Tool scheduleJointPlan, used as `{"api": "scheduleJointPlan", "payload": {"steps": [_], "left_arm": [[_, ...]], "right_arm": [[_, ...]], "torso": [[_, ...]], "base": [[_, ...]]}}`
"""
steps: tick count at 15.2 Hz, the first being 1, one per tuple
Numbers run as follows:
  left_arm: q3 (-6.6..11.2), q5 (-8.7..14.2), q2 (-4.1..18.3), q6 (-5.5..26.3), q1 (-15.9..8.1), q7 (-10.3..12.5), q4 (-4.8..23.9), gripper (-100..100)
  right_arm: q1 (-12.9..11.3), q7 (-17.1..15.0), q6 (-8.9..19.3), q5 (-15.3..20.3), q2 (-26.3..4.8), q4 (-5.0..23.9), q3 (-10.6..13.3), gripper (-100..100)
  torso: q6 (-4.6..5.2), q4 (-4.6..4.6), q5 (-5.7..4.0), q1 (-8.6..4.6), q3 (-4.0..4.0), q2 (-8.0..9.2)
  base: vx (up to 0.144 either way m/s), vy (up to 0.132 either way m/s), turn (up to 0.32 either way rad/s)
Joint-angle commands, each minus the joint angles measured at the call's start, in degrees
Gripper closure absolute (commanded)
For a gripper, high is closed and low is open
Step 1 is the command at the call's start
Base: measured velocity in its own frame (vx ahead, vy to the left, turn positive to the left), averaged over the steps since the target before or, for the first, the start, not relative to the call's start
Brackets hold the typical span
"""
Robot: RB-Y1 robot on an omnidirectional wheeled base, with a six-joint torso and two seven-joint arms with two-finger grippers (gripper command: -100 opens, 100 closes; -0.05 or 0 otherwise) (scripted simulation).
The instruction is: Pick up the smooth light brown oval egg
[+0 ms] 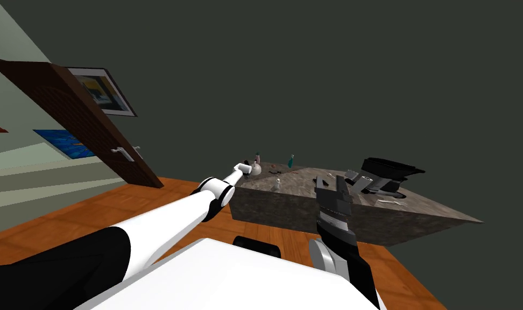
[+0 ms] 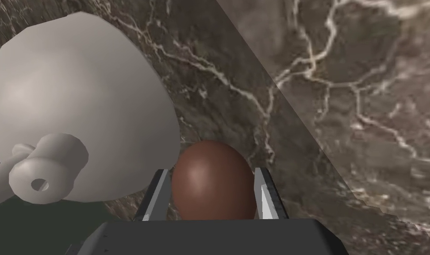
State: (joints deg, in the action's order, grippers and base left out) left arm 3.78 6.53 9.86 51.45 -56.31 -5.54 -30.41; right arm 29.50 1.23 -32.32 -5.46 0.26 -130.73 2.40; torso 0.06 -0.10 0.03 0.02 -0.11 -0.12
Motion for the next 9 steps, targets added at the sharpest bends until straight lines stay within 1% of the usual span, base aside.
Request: {"api": "scheduleJointPlan", "payload": {"steps": [1, 2, 6, 7, 9], "left_arm": [[0.82, 0.4, 1.3, -1.2, -1.0, -0.6, 2.7, 100], [1.35, 0.7, 2.1, -1.6, -1.5, -1.0, 3.9, 100], [3.47, 1.9, 5.6, -3.3, -3.5, -2.6, 9.0, 100], [3.47, 1.9, 5.6, -3.3, -3.5, -2.6, 9.0, 100], [3.47, 1.9, 5.6, -3.3, -3.5, -2.6, 9.0, 100]], "right_arm": [[0.0, 0.0, 0.0, 0.0, 0.0, 0.0, 0.0, 0], [0.0, 0.0, 0.0, 0.0, 0.0, 0.0, 0.0, 0], [0.0, 0.0, 0.0, 0.0, 0.0, 0.0, 0.0, 0], [0.0, 0.0, 0.0, 0.0, 0.0, 0.0, 0.0, 0], [0.0, 0.0, 0.0, 0.0, 0.0, 0.0, 0.0, 0]], "torso": [[0.0, 0.0, 0.0, 0.0, 0.0, 0.0], [0.1, -0.03, 0.01, -0.04, -0.02, 0.0], [0.05, -0.09, 0.04, -0.1, 0.0, 0.1], [0.06, -0.07, 0.03, -0.11, 0.01, 0.11], [0.02, -0.08, 0.04, -0.07, -0.02, 0.04]], "base": [[-0.045, -0.011, -0.258], [-0.067, -0.013, -0.26], [-0.075, -0.025, -0.177], [-0.058, -0.025, -0.115], [-0.025, -0.012, -0.013]]}}
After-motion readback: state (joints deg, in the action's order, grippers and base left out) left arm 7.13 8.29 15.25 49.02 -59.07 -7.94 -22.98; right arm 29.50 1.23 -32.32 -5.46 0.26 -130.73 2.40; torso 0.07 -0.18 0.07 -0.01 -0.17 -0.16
